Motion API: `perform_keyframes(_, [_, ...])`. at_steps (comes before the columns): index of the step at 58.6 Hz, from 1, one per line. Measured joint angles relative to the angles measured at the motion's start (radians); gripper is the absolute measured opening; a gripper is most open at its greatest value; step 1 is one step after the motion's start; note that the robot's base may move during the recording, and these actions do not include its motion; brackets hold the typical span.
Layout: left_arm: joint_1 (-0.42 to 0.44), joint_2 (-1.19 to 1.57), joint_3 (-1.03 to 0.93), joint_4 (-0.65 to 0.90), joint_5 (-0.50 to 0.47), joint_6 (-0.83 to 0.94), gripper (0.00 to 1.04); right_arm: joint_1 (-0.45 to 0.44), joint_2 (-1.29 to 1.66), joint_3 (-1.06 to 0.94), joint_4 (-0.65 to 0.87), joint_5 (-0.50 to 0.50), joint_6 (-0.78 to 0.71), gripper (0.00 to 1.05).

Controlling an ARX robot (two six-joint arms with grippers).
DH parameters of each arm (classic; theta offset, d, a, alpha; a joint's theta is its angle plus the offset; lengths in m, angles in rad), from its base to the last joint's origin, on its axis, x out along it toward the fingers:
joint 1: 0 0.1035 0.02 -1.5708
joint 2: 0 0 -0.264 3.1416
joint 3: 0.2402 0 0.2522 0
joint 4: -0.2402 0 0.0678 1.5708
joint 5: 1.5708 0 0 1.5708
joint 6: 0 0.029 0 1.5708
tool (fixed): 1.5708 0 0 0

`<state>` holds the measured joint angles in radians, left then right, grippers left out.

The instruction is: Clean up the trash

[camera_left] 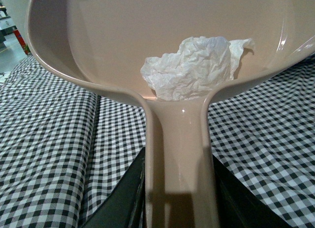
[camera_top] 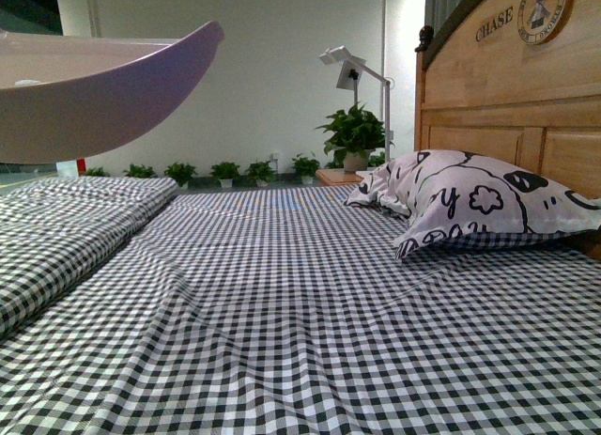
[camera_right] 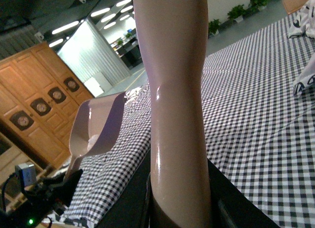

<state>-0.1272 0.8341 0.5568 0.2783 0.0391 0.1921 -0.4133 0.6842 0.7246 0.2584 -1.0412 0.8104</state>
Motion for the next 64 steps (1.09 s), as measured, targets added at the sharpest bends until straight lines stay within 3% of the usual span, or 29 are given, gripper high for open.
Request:
perform_keyframes(9, [-0.016, -0.044, -0.009, -0.029, -0.032, -0.031, 0.28, 0.066, -0.033, 0.017, -0.183, 0.124, -0.048, 0.2])
perform_keyframes(22, [-0.04, -0.107, -0.033, -0.081, -0.049, -0.072, 0.28, 0.082, -0.056, 0.027, -0.306, 0.241, -0.142, 0.2])
perform_keyframes(64, [-0.042, -0.109, -0.033, -0.082, -0.051, -0.085, 0.28, 0.082, -0.066, 0.028, -0.31, 0.24, -0.177, 0.2])
